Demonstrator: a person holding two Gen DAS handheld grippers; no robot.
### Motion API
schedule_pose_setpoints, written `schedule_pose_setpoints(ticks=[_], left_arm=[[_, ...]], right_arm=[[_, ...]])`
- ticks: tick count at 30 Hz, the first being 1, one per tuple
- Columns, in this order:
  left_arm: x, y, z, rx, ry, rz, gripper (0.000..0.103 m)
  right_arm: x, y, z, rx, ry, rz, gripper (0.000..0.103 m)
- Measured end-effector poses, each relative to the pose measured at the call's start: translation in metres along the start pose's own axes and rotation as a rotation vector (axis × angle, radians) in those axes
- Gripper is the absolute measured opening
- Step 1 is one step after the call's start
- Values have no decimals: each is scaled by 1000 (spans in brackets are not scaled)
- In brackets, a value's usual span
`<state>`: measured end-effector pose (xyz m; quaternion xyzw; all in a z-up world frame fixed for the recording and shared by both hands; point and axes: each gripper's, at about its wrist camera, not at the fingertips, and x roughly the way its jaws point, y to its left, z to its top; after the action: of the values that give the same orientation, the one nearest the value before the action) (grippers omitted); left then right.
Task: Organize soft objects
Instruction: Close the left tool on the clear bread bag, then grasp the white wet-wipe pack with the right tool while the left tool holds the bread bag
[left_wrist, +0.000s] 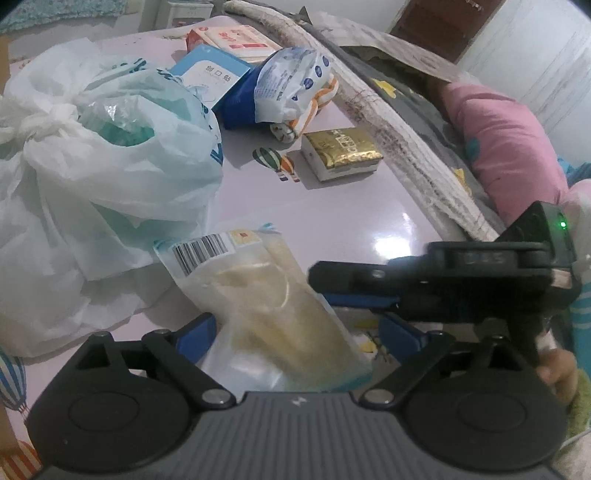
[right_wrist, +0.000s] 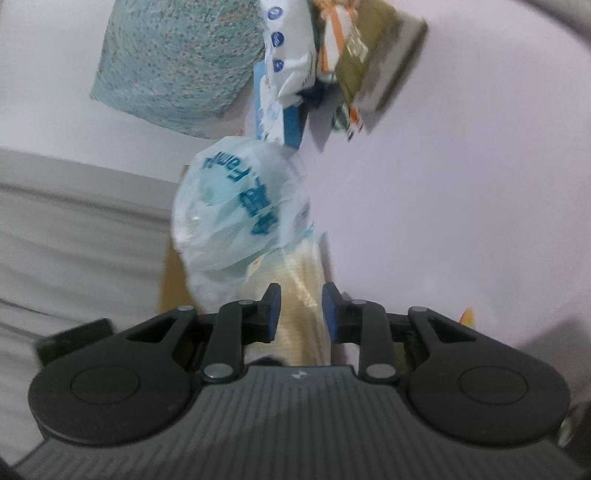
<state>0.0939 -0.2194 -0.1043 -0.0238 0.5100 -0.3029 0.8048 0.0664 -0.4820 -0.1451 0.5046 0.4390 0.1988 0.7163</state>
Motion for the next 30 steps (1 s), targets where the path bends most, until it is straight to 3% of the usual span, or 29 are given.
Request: schedule_pose_setpoints(ticks=[6, 9, 15, 19, 24, 30], left_arm=[[6, 3, 6, -15, 20, 27, 96], [12, 4, 8, -35, 25, 50, 95], [13, 5, 8, -37, -17, 58, 81], [12, 8, 7, -33, -31, 75, 71], [10, 11, 4, -40, -49, 69, 68], [8, 13, 2, -31, -56, 65, 68]], right_arm=[[-15, -15, -5, 113, -30, 71, 30], [-26, -12, -6, 106, -56, 63, 38], [-43, 19, 11, 7, -129, 37, 52], [-54, 51, 45, -82, -195, 22, 56], [-42, 77, 106, -127, -277, -49, 60], [0, 73, 174, -101, -284, -255, 60]])
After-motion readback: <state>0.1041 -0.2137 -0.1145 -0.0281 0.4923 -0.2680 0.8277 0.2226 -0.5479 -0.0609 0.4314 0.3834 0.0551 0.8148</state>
